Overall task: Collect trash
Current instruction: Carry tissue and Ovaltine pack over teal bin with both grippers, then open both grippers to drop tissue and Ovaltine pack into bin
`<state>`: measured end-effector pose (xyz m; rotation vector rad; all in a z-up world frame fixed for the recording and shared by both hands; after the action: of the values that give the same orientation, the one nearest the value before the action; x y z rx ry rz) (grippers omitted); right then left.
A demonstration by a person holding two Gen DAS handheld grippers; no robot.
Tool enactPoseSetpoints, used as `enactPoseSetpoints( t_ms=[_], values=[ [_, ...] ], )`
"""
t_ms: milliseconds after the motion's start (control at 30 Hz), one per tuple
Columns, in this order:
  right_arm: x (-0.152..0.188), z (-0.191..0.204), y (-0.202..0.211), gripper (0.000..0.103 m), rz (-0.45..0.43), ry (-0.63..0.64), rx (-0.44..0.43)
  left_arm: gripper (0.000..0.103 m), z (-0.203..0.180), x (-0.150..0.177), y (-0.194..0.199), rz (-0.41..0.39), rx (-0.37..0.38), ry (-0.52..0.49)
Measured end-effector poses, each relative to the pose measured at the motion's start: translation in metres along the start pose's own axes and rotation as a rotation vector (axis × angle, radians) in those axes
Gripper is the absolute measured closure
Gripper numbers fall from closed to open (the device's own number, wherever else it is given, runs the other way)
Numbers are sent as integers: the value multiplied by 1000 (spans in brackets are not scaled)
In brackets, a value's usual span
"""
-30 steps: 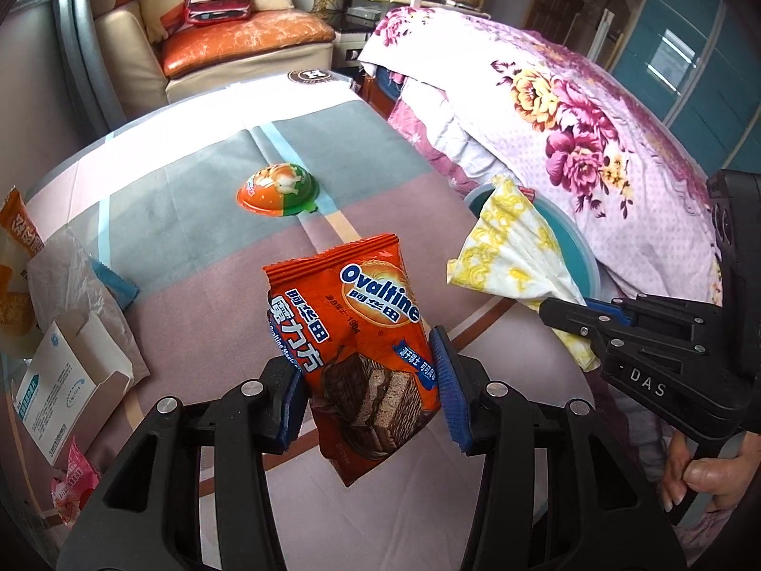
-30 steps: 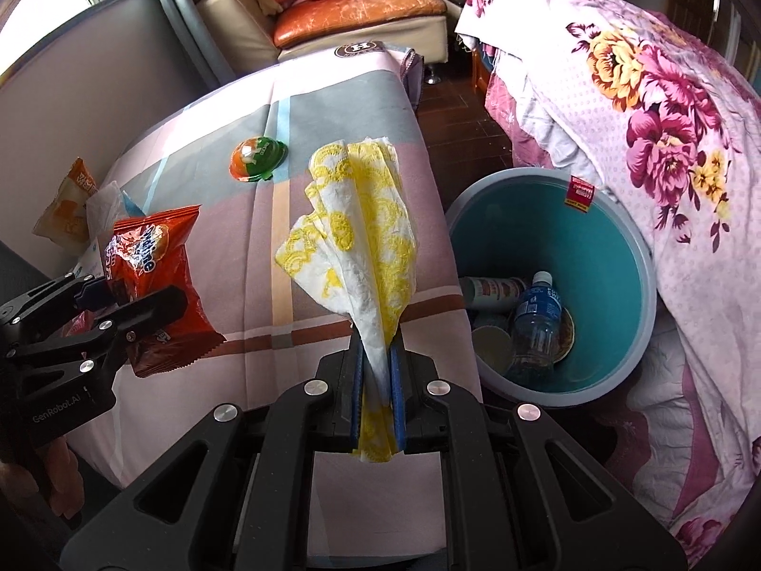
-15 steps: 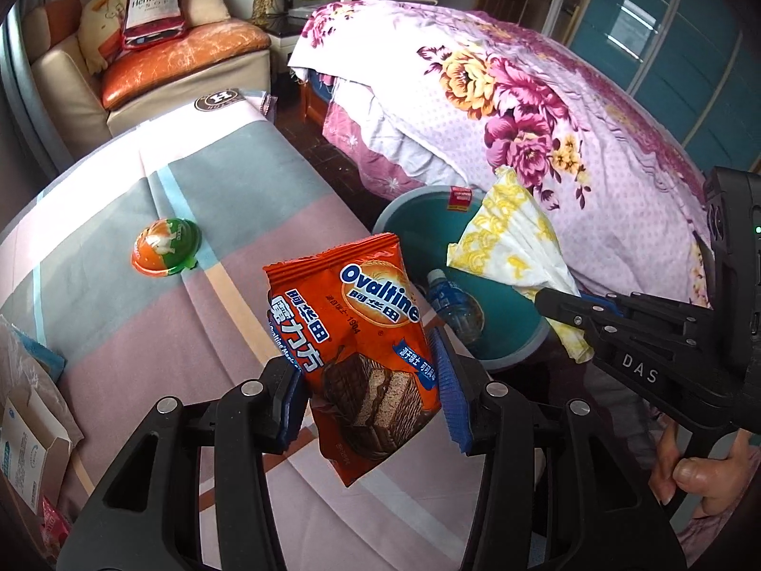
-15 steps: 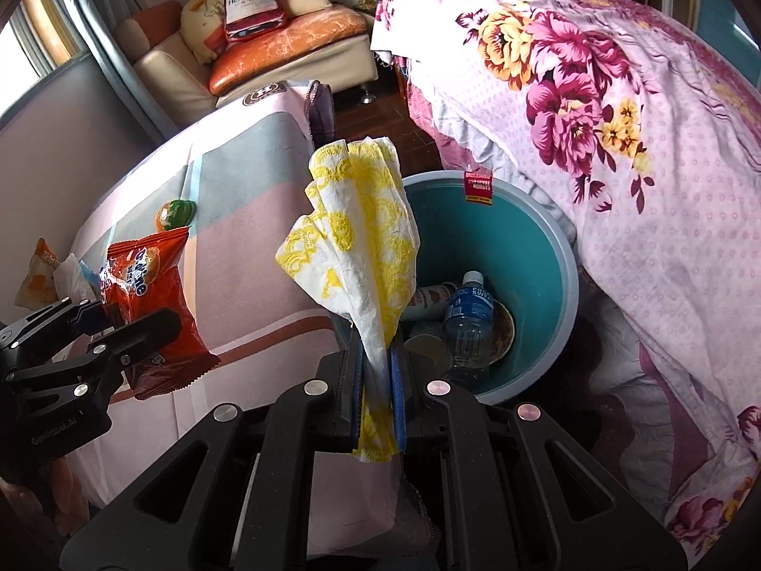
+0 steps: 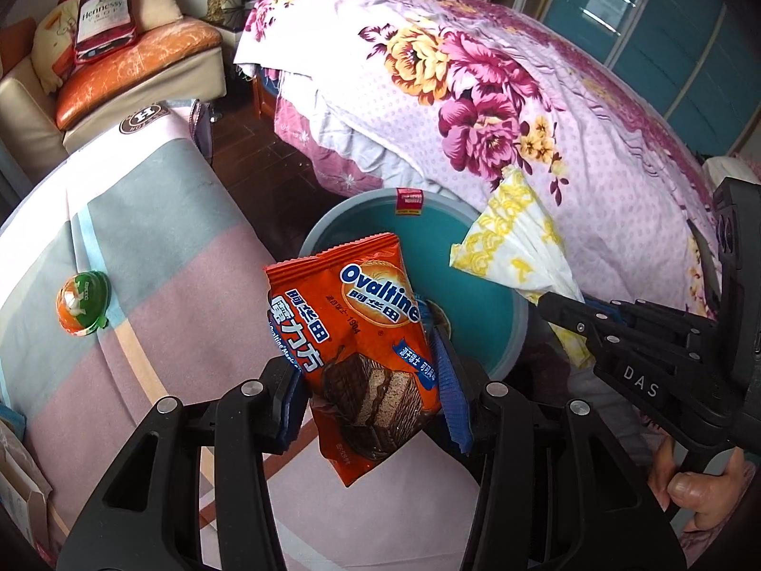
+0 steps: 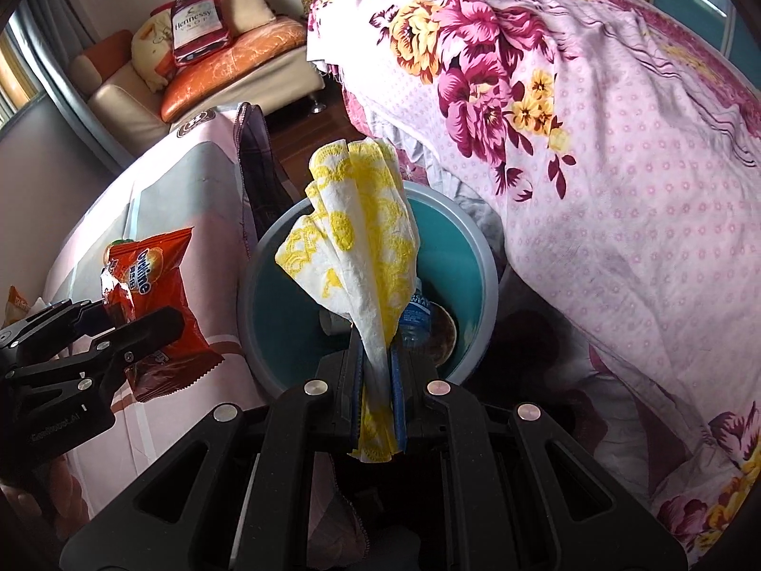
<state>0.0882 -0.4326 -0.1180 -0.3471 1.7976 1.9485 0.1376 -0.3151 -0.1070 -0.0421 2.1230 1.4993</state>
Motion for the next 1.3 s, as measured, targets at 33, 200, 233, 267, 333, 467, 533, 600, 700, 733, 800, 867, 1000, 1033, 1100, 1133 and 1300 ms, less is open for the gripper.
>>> enactPoseSetpoints(
  t_ms=[33,200,233,267,333,467,533,600,700,733,800,867,1000,1033,1100,1133,1300],
  values=[
    [0,-2,-2,93,3,-2,2,55,-2,-1,-3,5,2,-3],
    [-3,-13,-10,93,18,-21,12,55,-13,-5,-14,20,11,-19],
    [-3,-16,-10,93,21,-24,16,55,-15,-6,-16,23,12,-22],
    [-3,-19,-11,93,23,-28,20,55,-16,-6,-18,28,13,-26],
    [-4,-25,-13,93,28,-37,28,55,-19,-7,-22,38,14,-34],
    [-3,-34,-15,93,38,-51,37,54,-22,-9,-29,49,13,-41],
    [-4,-35,-16,93,43,-48,39,53,-23,-10,-32,52,16,-37],
    [-3,-34,-16,92,48,-43,38,48,-23,-11,-34,52,11,-35],
    [-4,-32,-17,91,52,-36,37,23,-21,-13,-34,36,-12,-25],
    [-4,-32,-17,91,53,-35,36,20,-19,-14,-34,28,-18,-21],
    [-5,-32,-18,91,55,-34,36,18,-17,-15,-34,26,-24,-15],
    [-6,-32,-20,91,60,-33,36,17,-14,-15,-35,28,-25,-7],
    [-6,-30,-26,91,71,-27,37,13,-7,-12,-35,34,-29,13],
    [-5,-30,-28,91,75,-26,38,13,-5,-11,-35,34,-32,19],
    [-5,-29,-31,91,85,-22,40,12,0,-9,-36,37,-33,30],
    [-5,-28,-34,91,90,-19,40,12,3,-8,-35,38,-34,36],
    [-5,-19,-41,90,108,-4,37,12,12,-3,-36,43,-36,52]
  ],
)
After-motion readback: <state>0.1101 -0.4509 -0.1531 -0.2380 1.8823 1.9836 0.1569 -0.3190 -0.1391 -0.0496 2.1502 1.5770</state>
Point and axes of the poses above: each gripper's, at about its wrist camera, not at the fingertips, and y roughly against the way its jaws point, z to its left, x to its underside, the point moved 9 cm from there along -y, roughly the way its jaws point, and after that the axes turned 11 degrees about y, right-handed, at the moved point
